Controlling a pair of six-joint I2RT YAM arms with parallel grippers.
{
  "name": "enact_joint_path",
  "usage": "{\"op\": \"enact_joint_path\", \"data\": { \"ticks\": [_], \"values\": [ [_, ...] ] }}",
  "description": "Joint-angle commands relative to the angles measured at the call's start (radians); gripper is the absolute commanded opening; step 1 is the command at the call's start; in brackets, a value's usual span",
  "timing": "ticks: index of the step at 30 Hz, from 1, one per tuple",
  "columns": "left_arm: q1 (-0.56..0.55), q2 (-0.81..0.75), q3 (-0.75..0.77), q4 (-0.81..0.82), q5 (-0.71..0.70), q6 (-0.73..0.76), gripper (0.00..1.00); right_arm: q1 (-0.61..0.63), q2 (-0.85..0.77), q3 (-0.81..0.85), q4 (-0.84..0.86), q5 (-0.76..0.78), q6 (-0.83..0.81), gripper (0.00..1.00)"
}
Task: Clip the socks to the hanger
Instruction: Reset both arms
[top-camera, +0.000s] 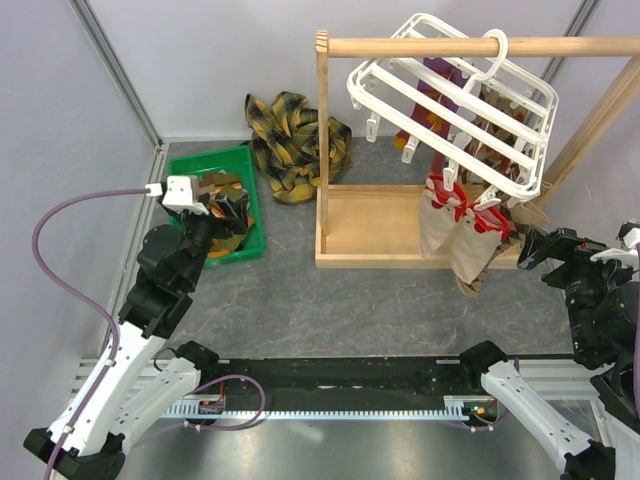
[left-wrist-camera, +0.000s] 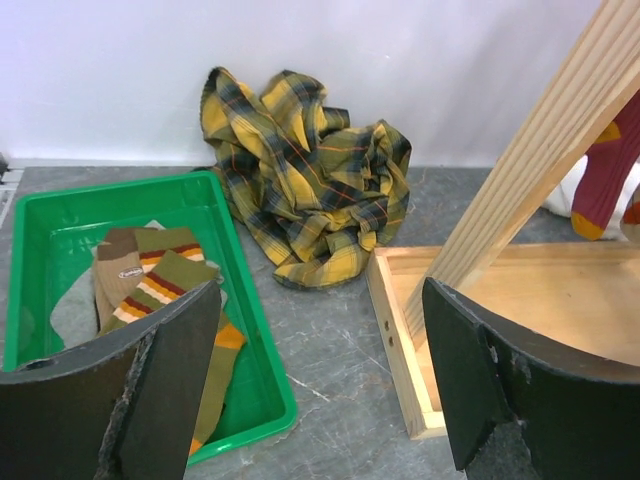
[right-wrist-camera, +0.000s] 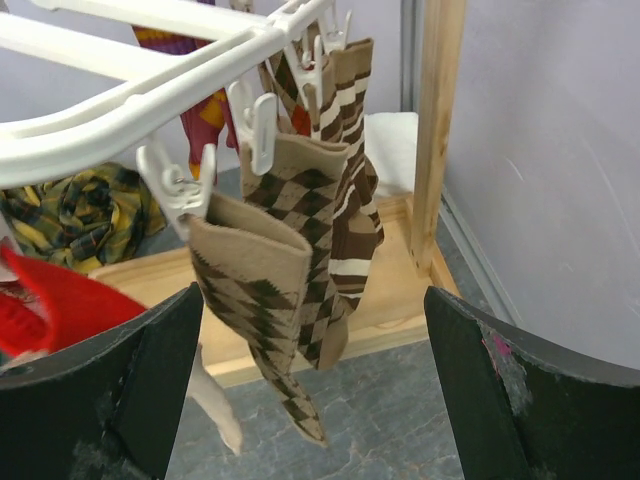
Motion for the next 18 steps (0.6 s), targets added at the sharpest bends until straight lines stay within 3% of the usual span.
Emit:
{"op": "enact_joint_path", "data": {
  "ticks": [1, 18],
  "values": [
    [0.004, -0.087, -0.016, 0.007, -0.058, 0.015, 0.89, -0.003, -0.061, -0.057, 0.101, 0.069, -0.015, 0.98],
    [0.004, -0.641, -0.155, -0.108, -0.332, 0.018, 0.99, 0.000, -0.289, -0.275, 0.265, 0.121, -0.111, 0.98]
  ]
}}
